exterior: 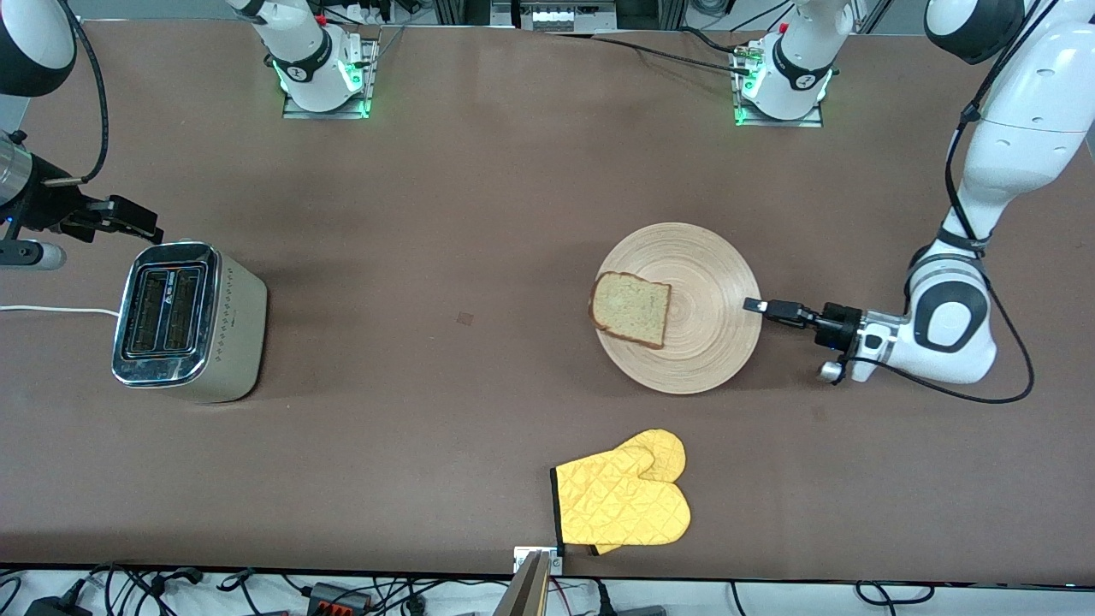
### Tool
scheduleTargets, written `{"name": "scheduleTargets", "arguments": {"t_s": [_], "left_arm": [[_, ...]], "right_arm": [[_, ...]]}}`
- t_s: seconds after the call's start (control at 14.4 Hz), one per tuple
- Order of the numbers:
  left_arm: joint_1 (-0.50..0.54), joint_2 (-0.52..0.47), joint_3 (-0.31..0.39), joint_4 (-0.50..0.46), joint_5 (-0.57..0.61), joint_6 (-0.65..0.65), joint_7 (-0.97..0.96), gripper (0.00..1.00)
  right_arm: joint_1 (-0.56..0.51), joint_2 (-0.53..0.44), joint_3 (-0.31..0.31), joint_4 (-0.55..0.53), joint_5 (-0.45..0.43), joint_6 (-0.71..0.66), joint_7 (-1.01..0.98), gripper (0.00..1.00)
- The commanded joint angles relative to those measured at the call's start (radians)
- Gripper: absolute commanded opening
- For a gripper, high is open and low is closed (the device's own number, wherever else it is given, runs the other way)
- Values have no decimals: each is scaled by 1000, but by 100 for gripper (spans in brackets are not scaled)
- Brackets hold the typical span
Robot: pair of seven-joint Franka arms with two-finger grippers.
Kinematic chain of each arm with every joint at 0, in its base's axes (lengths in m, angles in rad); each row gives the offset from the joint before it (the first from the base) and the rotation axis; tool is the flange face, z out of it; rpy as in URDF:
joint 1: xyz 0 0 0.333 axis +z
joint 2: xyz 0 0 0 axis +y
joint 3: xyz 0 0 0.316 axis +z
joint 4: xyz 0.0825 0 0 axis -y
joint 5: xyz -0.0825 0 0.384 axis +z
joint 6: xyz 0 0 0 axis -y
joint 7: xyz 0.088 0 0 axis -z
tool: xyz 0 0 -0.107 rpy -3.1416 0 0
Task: Move plate and put bread in toaster
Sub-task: 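Push the plate with the left gripper while the right gripper nears the toaster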
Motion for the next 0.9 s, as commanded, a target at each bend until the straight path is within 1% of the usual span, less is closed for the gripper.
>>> {"name": "scheduleTargets", "arguments": {"t_s": [0.0,0.21,0.28,0.42,0.56,0.62,0.69,0.83], "left_arm": [[17,-25,-76,-52,-47,75,10,1],[-6,-20,-155,-74,-96,216,10,1],[-24,-17,-168,-84,-114,250,8,1],[-94,-13,-168,-85,-201,277,8,1],[-156,-11,-169,-86,-225,357,8,1],[-179,-6,-169,-85,-235,376,6,1],[-205,-5,-168,-86,-271,400,8,1],[-249,13,-168,-83,-292,446,8,1]], "right_arm": [[1,9,12,0,6,-1,-14,100],[10,35,13,0,14,13,-16,100],[22,43,13,0,30,20,-16,100],[54,73,12,0,90,26,-4,100],[79,106,13,0,165,39,-1,100],[111,116,12,0,167,48,1,100],[134,126,12,1,167,60,1,100],[160,165,12,0,167,80,1,100]]}}
